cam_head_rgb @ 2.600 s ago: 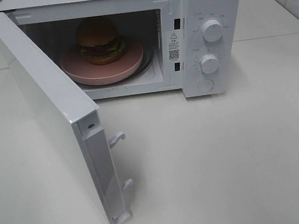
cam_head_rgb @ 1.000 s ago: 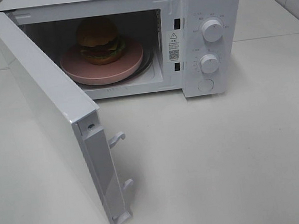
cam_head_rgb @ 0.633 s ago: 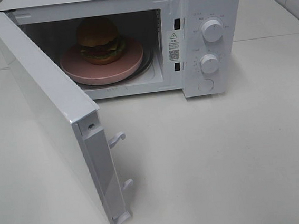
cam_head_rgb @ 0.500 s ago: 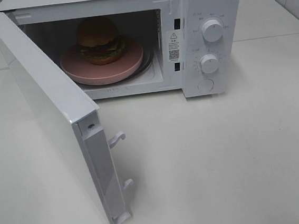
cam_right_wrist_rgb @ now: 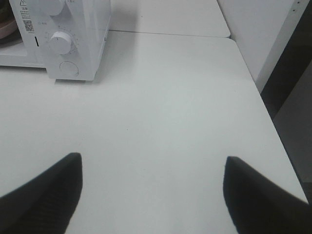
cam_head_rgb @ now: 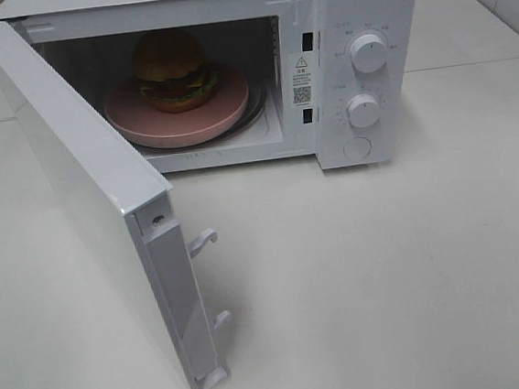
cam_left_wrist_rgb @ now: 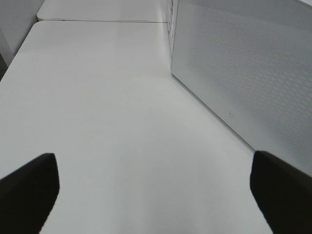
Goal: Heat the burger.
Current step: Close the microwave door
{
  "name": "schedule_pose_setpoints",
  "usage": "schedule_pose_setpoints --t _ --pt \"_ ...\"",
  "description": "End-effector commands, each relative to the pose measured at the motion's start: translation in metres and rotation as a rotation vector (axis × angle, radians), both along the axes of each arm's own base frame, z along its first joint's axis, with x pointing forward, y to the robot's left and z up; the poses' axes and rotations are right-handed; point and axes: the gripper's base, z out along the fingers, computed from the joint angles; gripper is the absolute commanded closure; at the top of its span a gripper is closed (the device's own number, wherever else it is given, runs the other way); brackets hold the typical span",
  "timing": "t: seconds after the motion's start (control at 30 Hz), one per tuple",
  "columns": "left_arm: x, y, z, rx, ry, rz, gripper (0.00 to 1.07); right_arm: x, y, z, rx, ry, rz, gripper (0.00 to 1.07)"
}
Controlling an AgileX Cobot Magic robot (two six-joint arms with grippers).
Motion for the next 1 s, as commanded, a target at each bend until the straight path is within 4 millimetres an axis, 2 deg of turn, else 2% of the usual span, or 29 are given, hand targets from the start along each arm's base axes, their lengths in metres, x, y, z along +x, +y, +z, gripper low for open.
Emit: schedule_pose_setpoints --t 0.03,1.0 --pt "-0.0005 -0.0002 0.0010 -0.004 -0.015 0.002 0.04 -0.0038 -0.0002 -0.0001 -0.003 -0.031 0.005 0.32" --pt "-0.0005 -0.0004 0.0010 -0.006 -0.015 0.001 0.04 -0.0038 -0.0002 -0.0001 -0.003 -0.031 0.005 0.32"
